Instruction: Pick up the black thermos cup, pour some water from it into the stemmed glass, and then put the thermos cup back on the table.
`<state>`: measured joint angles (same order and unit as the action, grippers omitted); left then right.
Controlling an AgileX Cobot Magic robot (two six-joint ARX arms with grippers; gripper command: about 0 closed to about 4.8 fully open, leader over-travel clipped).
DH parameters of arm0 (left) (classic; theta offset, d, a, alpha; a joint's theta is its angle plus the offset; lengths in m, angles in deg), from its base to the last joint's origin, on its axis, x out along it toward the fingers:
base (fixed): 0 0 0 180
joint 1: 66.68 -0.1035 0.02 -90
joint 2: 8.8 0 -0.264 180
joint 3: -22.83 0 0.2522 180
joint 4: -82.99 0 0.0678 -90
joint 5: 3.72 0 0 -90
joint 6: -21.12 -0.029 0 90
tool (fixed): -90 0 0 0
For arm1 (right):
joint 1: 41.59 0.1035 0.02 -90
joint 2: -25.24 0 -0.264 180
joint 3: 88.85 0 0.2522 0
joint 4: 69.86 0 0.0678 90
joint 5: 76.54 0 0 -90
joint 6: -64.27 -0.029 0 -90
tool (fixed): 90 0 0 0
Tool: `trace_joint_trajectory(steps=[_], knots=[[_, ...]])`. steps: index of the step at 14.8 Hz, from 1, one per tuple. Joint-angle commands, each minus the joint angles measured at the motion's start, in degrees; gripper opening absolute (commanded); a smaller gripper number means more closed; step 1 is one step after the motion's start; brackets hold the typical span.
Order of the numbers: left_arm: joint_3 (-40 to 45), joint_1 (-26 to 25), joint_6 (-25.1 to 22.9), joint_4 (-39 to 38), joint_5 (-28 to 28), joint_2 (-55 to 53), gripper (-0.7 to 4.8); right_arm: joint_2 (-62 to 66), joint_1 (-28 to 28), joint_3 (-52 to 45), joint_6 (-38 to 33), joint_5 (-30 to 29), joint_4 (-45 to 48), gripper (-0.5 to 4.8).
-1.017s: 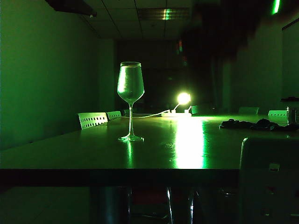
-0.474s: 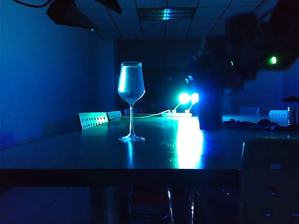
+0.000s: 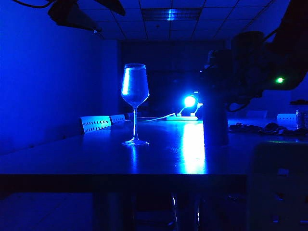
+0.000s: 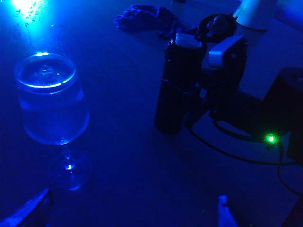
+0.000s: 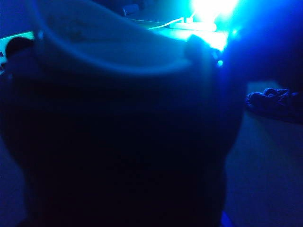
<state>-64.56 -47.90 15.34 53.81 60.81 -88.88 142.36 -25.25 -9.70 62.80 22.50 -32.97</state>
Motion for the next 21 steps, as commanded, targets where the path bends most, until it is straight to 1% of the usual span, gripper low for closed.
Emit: trace_joint_trajectory(steps=[1,3,5,6,7,8,9,10,13,14,15,18,19,21], knots=[[0.0,0.0,-0.3,-0.4,-0.3,0.2,4.79,-0.6,0.0,0.6,-0.1,-0.1,0.2,0.62],[0.0,0.0,-0.3,-0.3,-0.4,0.2,4.79,-0.6,0.0,0.6,-0.1,0.1,0.5,0.64],[0.0,0.0,-0.3,-0.3,-0.5,0.2,4.79,-0.6,0.0,0.6,0.0,0.1,0.5,4.65],[0.0,0.0,-0.2,-0.3,-0.5,0.2,4.79,-0.6,0.0,0.6,0.0,0.1,0.4,4.79],[-0.1,0.0,-0.2,-0.3,-0.5,0.2,4.79,-0.7,0.0,0.6,0.0,0.1,0.1,4.79],[-0.1,0.0,-0.2,-0.4,-0.5,0.6,4.79,-1.4,0.1,0.5,0.0,0.1,-1.8,4.79],[-0.2,0.0,-0.2,-0.4,-0.4,1.6,4.79,-3.0,0.2,0.1,0.0,0.3,-5.7,4.79],[-0.2,0.0,-0.2,-0.5,-0.4,3.2,4.79,-5.4,0.3,-0.9,0.0,0.3,-9.2,4.79],[-0.2,0.0,-0.2,-2.5,-0.2,9.6,4.79,-16.2,0.3,-7.0,0.0,0.3,-10.8,4.79],[-0.2,0.0,-0.2,-4.6,0.1,12.4,4.79,-21.0,0.5,-8.6,0.0,0.3,-13.9,4.79],[-0.2,0.0,-0.3,-8.6,3.5,16.6,4.79,-28.0,1.0,-10.1,0.0,0.2,-19.9,4.79],[-0.1,0.0,-0.2,-14.5,8.9,26.2,4.79,-46.2,3.2,-10.9,0.0,0.0,-35.1,4.79],[-0.1,0.0,0.5,-16.8,9.0,29.6,4.79,-52.0,3.9,-10.9,0.0,0.0,-38.5,4.79],[-0.1,0.0,3.5,-23.8,8.9,36.5,4.79,-66.2,4.8,-10.9,0.2,0.0,-45.4,4.79]])
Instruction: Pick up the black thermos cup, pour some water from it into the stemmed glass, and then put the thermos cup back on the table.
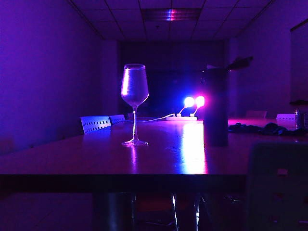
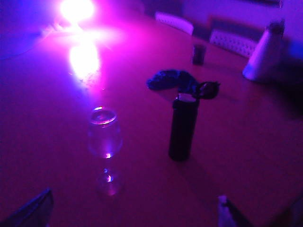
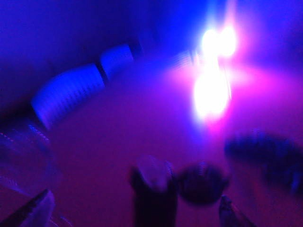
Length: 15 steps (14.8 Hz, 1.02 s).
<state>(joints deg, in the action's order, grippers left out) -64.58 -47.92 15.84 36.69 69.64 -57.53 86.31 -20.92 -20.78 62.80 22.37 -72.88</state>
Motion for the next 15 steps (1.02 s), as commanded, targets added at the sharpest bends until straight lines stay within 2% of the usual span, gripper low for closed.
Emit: trace_joint_trajectory(steps=[1,6,8,9,10,11,13,15], knots=[[-0.1,0.0,3.8,-13.0,0.0,11.5,4.79,-21.1,0.5,0.2,0.3,0.2,-13.2,4.79],[1.7,0.0,3.8,-26.2,-0.1,30.9,4.79,-51.6,0.4,0.2,0.2,-2.8,-45.6,4.79],[9.4,0.0,7.6,-30.0,-2.0,37.7,4.79,-60.6,0.2,-1.2,0.0,-6.4,-54.9,4.79],[15.8,0.0,8.7,-28.5,-2.6,41.2,4.79,-60.8,0.0,-2.5,-0.5,-6.8,-59.1,4.79],[23.0,0.0,9.6,-24.4,-4.0,45.1,4.79,-59.6,-0.1,-4.8,-1.0,-9.7,-59.3,4.79],[30.4,0.0,12.2,-16.9,-4.9,48.5,4.79,-59.5,-0.1,-9.2,-2.5,-14.4,-54.8,4.79],[39.3,0.0,12.9,-5.8,-1.9,47.7,4.79,-59.6,-0.2,-20.9,-7.1,-18.8,-40.2,4.79],[49.1,-0.1,13.9,7.2,0.4,47.6,4.79,-59.1,0.1,-33.8,-13.0,-19.1,-25.4,4.79]])
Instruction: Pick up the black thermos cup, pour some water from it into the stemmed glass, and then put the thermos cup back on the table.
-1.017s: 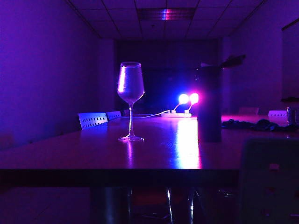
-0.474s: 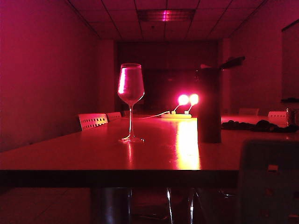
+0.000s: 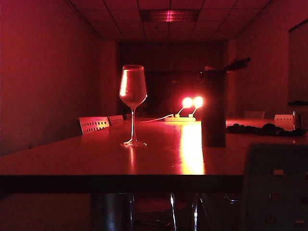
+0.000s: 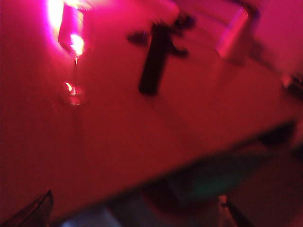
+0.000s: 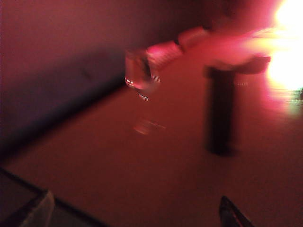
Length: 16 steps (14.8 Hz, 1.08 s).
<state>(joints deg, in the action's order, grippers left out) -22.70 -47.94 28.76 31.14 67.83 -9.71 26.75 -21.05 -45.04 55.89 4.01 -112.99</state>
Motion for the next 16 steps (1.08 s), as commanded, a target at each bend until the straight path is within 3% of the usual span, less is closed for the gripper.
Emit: trace_joint_trajectory(steps=[1,2,3,4,5,7,8,10,13,15,16], knots=[[11.7,-0.1,1.0,16.7,4.3,-0.2,4.79,0.4,0.2,-15.2,-8.5,-0.8,19.4,4.79],[15.3,-0.1,1.3,18.6,7.2,-0.2,4.79,0.4,0.3,-19.9,-9.7,-0.7,20.9,4.79],[18.3,-0.1,1.5,19.7,7.9,-0.2,3.5,0.3,0.3,-23.8,-10.0,-0.6,21.1,2.69],[20.6,-0.1,2.8,21.4,8.7,-0.2,1.44,0.3,0.3,-26.5,-10.0,-0.6,21.2,1.03],[22.8,-0.2,3.3,24.0,9.9,-0.2,-0.07,0.3,0.3,-29.1,-9.2,-0.2,22.6,0.17],[26.8,-0.2,2.8,29.0,13.4,-0.1,-0.06,0.4,0.3,-29.8,-1.2,6.0,22.6,-0.06],[27.5,-0.4,2.2,29.2,18.9,-0.1,-0.06,0.4,0.0,-29.8,1.7,7.5,23.2,-0.06],[27.8,-0.6,-1.4,28.9,27.5,-0.1,-0.06,0.3,0.0,-29.8,-0.2,9.5,23.3,-0.05],[29.4,-2.3,-3.2,30.6,34.2,-0.1,-0.06,0.3,0.1,-29.8,-0.4,9.4,23.2,-0.05],[31.4,-5.6,-7.7,32.1,33.6,-0.1,-0.05,0.3,0.0,-29.8,-0.1,12.7,23.4,-0.06],[31.4,-8.2,-9.0,31.8,30.3,-0.1,-0.05,0.3,-0.5,-29.8,0.3,22.5,23.7,-0.05]])
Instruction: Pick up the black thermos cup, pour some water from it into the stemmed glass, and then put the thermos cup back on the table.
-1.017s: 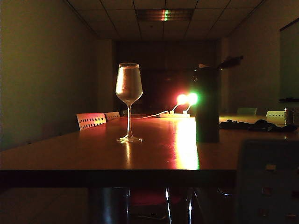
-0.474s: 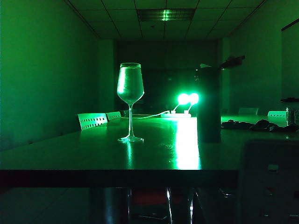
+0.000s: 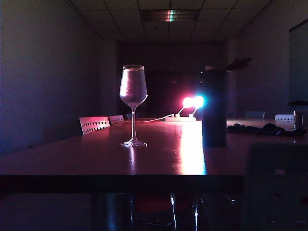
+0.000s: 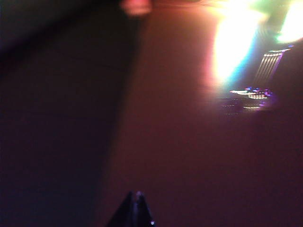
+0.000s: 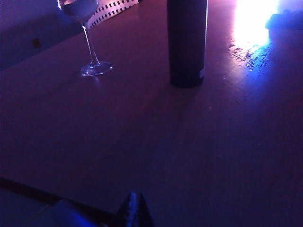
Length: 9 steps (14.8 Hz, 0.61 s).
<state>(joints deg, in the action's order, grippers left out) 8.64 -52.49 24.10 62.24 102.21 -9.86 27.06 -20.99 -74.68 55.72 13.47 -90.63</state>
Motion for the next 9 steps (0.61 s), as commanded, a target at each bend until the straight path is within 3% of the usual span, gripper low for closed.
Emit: trace_joint_trajectory(steps=[1,3,5,6,9], knots=[[0.1,-6.0,-4.7,0.8,-8.5,0.1,-0.05,-1.1,-2.0,-0.2,4.3,15.5,1.7,-0.05],[0.1,-9.5,-4.7,0.2,-14.4,0.1,-0.05,-1.6,-10.9,-0.1,11.3,10.4,3.2,-0.06],[0.1,-9.9,-4.7,-1.2,-14.4,0.0,-0.05,-1.6,-19.0,-0.2,11.6,1.0,4.0,-0.06],[0.1,-9.9,-4.7,-1.2,-14.5,0.1,-0.05,-1.6,-21.1,-0.2,11.6,-1.9,5.6,-0.05],[0.1,-9.9,-4.7,-1.5,-14.8,0.2,-0.05,-1.6,-21.4,-0.2,11.0,-1.8,12.8,-0.06]])
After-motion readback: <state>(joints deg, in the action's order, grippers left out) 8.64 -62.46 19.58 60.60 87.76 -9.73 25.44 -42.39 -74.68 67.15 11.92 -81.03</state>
